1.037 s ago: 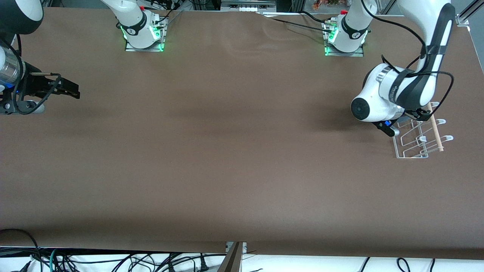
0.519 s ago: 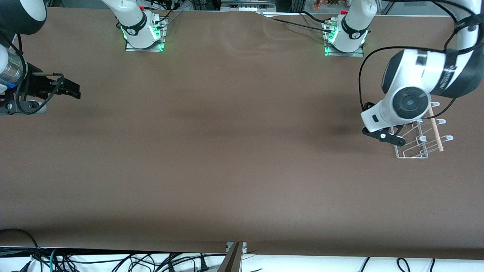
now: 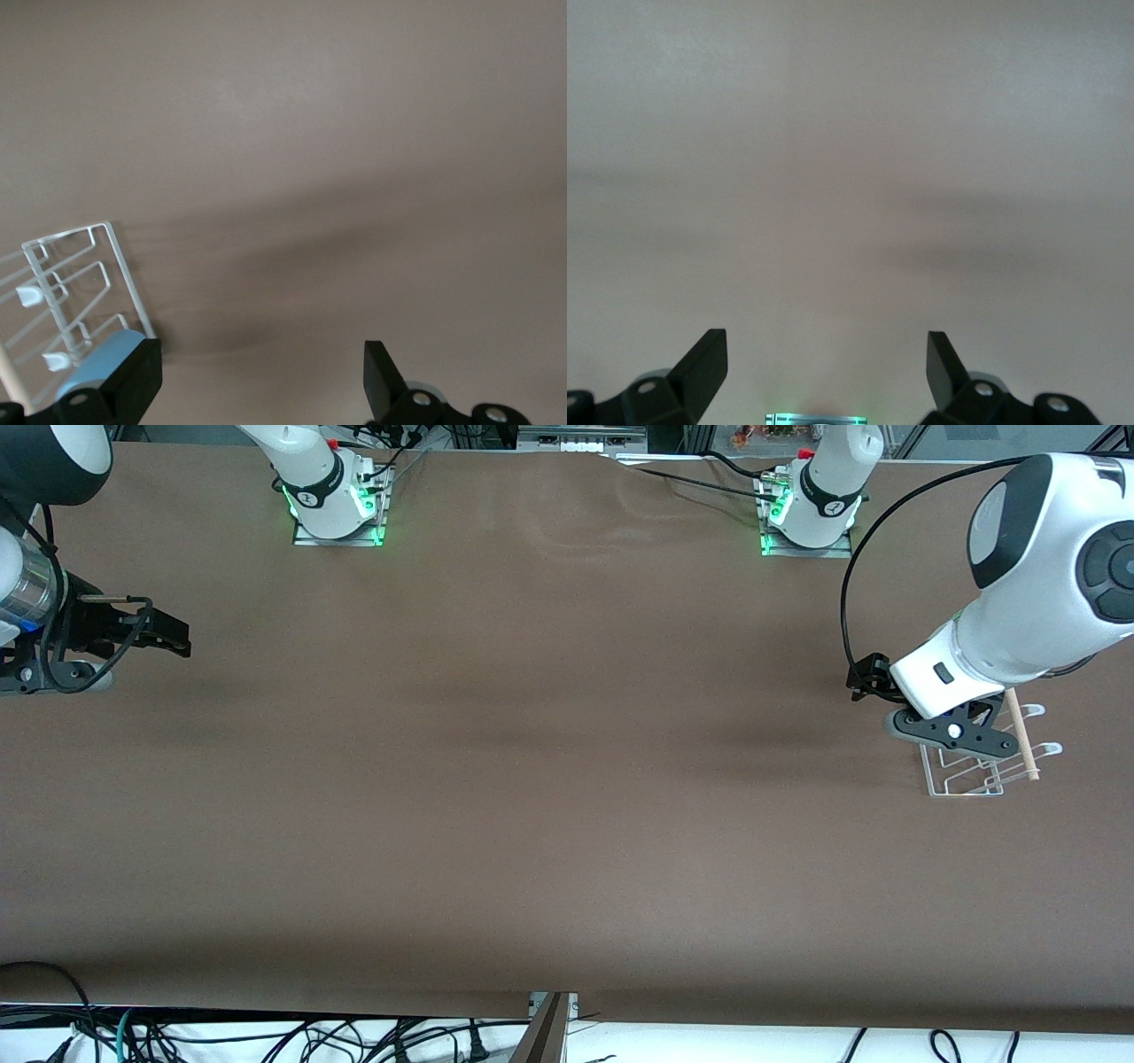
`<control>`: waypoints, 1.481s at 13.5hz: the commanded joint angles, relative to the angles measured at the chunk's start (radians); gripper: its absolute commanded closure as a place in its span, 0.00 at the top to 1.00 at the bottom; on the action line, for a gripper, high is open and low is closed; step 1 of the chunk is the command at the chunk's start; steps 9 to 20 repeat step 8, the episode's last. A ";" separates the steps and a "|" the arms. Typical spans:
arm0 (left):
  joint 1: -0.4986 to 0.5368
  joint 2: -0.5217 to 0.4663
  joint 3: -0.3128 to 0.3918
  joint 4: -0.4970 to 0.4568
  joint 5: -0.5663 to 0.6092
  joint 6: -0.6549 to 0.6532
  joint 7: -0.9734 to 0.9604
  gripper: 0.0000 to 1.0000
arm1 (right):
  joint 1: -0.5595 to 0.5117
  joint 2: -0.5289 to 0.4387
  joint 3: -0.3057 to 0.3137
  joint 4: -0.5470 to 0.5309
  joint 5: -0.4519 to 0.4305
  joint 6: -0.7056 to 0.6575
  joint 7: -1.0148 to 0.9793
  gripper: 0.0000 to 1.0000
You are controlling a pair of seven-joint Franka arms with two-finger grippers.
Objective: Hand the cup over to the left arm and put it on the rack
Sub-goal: 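Open the left gripper and lift it away from the rack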
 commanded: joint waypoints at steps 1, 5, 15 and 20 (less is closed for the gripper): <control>0.039 -0.092 -0.003 -0.113 -0.031 0.101 -0.131 1.00 | -0.001 0.000 0.012 0.017 -0.017 -0.005 -0.012 0.99; 0.050 -0.238 -0.003 -0.333 -0.028 0.245 -0.128 1.00 | -0.001 0.000 0.012 0.020 -0.017 -0.003 -0.012 0.99; 0.050 -0.238 -0.003 -0.328 -0.025 0.235 -0.130 1.00 | -0.001 0.000 0.012 0.025 -0.015 -0.003 -0.012 0.99; 0.050 -0.238 -0.003 -0.328 -0.025 0.235 -0.130 1.00 | -0.001 0.000 0.012 0.025 -0.015 -0.003 -0.012 0.99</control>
